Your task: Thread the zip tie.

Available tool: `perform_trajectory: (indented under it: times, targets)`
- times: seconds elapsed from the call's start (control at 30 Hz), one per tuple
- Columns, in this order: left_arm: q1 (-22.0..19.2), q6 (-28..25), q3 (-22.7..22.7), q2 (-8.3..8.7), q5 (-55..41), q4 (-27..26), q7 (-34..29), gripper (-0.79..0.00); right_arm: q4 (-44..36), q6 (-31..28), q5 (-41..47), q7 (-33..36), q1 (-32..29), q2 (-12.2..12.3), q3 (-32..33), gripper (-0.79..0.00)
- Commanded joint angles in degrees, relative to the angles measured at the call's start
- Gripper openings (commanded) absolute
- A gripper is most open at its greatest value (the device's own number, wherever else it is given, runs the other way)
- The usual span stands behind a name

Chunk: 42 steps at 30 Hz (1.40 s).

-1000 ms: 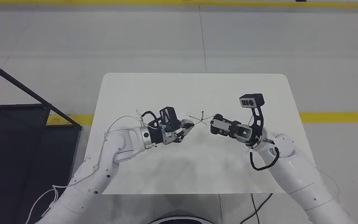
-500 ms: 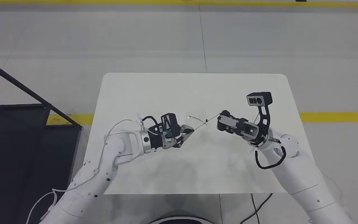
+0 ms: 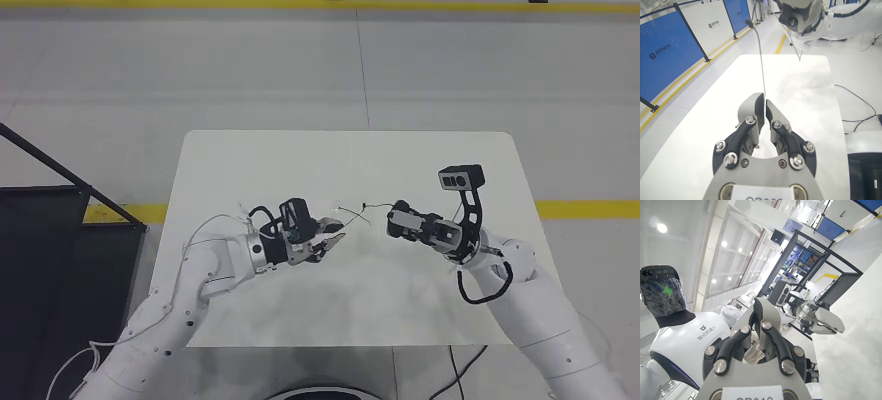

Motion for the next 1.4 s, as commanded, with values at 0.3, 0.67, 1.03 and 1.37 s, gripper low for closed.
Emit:
perform_trajectory:
  times: [0.3,0.67,1.03,1.37]
  targets:
    - [4.9,-1.6,-8.9,1.28,-8.5,-1.4,3.2,0.000,-2.1,1.0,-10.7,1.0,-0.2,0.7,1.5,-0.785]
    - [11.2,-4.0,-16.6,2.43,-14.9,-3.6,4.9,0.000,-3.6,0.1,-39.3,0.0,0.4,4.8,0.6,-0.785]
    - [11.4,-3.4,-16.5,2.39,-14.9,-3.6,4.7,0.000,-3.7,-0.3,-39.7,-0.3,0.1,5.0,0.7,-0.785]
    - [11.3,-4.3,-16.4,2.37,-20.8,-3.5,2.8,0.000,-24.8,23.4,-77.7,-5.1,-1.4,5.8,1.4,-0.785]
